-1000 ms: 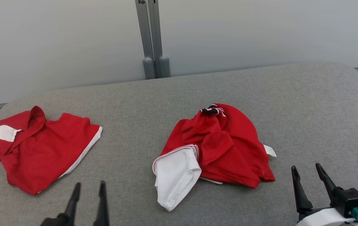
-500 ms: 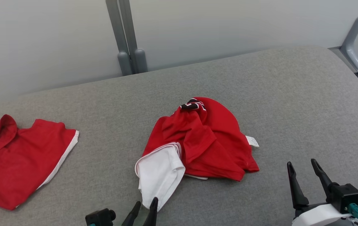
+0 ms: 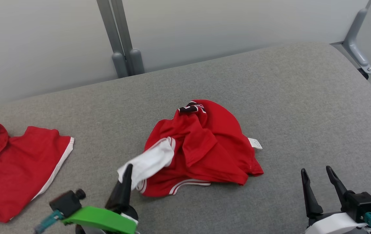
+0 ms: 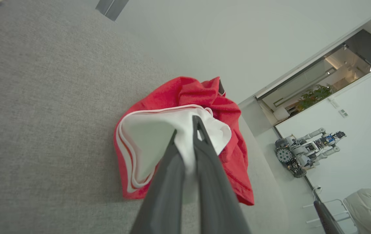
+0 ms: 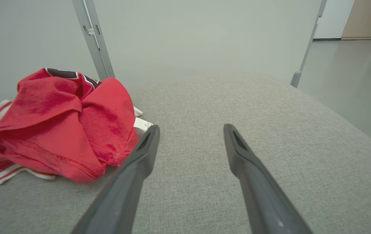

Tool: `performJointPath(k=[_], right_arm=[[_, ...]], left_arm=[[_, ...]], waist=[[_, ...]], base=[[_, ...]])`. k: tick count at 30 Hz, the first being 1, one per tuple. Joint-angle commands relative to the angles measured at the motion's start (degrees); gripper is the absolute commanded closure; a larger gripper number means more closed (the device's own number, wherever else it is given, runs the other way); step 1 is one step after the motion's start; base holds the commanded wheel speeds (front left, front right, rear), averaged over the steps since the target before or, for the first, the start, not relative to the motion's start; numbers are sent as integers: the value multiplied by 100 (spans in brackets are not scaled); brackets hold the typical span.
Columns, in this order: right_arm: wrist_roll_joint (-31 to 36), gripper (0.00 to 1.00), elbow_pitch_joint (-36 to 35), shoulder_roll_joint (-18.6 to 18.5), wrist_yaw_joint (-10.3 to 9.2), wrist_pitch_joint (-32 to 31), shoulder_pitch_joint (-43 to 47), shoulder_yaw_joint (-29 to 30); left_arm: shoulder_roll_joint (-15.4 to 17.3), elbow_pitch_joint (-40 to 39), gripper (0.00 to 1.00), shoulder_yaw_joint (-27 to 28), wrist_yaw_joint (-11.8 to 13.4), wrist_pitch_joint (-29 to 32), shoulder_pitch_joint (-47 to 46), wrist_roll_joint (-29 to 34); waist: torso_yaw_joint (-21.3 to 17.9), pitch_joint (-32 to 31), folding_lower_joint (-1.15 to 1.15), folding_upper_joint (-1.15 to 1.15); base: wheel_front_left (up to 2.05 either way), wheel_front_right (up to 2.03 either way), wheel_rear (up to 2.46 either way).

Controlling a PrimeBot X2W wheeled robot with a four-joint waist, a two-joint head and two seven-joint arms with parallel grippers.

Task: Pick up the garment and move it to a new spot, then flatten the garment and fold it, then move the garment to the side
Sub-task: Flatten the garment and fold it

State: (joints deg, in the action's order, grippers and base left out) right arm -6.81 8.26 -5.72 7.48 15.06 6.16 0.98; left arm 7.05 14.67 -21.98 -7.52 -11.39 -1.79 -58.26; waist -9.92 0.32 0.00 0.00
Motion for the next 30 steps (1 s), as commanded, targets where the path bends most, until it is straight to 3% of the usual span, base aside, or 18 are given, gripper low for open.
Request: performJointPath(k=[1, 4, 8, 12, 17, 24, 30], right_arm=[[2, 0, -9, 17, 3, 18, 78, 3], [14, 0, 5, 7, 2, 18, 85, 12], [19, 0, 21, 20, 3, 18, -63, -131], [7, 0, 68, 13, 2, 18, -313, -376], [-77, 0, 110, 79, 2, 18, -511, -473], [-160, 0, 200, 214, 3, 18, -421, -455], [-232, 0, 233, 256, 2, 18, -716, -692]], left_arm=[[225, -493, 100, 112, 9, -6, -145, -131], [670, -1824, 100, 422, 10, 218, -356, -428], [1231, -2909, 100, 704, 185, 916, -1111, -598], [1631, -3298, 100, 890, 411, 1710, -2195, -884], [1812, -3484, 100, 788, 650, 2529, -3271, -1213], [1524, -2584, 100, 42, 1163, 2787, -3704, -594], [688, -785, 100, -483, 1375, 2301, -3898, -193]], waist=[[83, -45, 0, 0], [181, -80, 0, 0], [223, -82, 0, 0], [-11, -77, 0, 0], [-434, -64, 0, 0], [-985, 7, 0, 0], [-1500, 385, 0, 0]], base=[[0, 0, 0], [0, 0, 0], [0, 0, 0], [0, 0, 0], [0, 0, 0], [0, 0, 0], [0, 0, 0]])
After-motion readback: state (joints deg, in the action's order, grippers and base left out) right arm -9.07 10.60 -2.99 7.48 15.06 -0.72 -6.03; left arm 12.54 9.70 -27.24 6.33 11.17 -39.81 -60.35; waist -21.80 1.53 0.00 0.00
